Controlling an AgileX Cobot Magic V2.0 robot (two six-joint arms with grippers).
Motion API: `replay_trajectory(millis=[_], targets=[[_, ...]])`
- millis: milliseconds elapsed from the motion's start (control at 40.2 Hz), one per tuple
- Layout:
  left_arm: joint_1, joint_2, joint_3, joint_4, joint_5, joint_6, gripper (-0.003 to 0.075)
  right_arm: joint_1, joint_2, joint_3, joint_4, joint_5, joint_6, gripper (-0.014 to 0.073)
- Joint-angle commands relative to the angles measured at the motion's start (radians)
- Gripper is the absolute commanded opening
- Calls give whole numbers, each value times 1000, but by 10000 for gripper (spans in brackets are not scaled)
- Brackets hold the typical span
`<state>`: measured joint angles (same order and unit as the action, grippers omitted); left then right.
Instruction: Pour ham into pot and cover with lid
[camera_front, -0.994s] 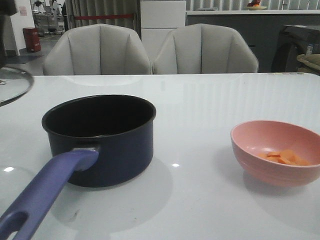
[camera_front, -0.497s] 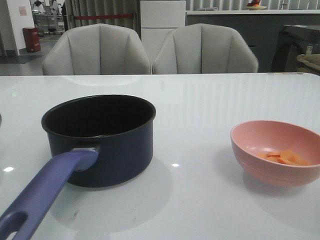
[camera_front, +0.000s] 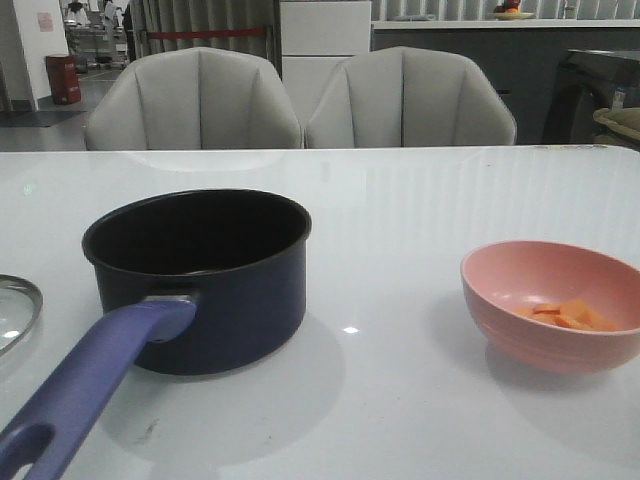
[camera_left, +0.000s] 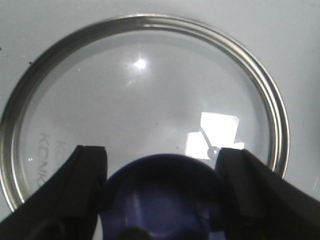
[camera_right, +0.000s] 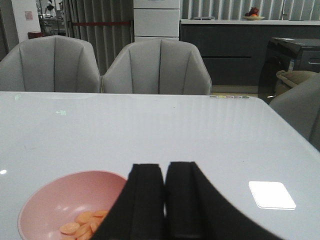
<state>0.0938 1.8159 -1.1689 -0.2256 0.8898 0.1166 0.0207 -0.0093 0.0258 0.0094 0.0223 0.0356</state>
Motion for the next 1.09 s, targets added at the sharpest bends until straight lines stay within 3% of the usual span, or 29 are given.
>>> replay_trajectory(millis=[0,124,522,770,1069], targets=[[-4,-33,-27,-59,-5,33,454,-1,-21,11,-9,-77,-3,161],[-4,-32,-29,-64,8,33,603,-1,-21,11,-9,-77,-3,161],[-4,-165,-72,-88,48,37,606,-1,-21,11,-9,-77,-3,161],[-13,-425,27,-156,-102,83,606,-1,-21,11,-9,-77,-3,161],[-160,-746,226,-51,-328,87,606,-1,-21,11,-9,-77,-3,161]])
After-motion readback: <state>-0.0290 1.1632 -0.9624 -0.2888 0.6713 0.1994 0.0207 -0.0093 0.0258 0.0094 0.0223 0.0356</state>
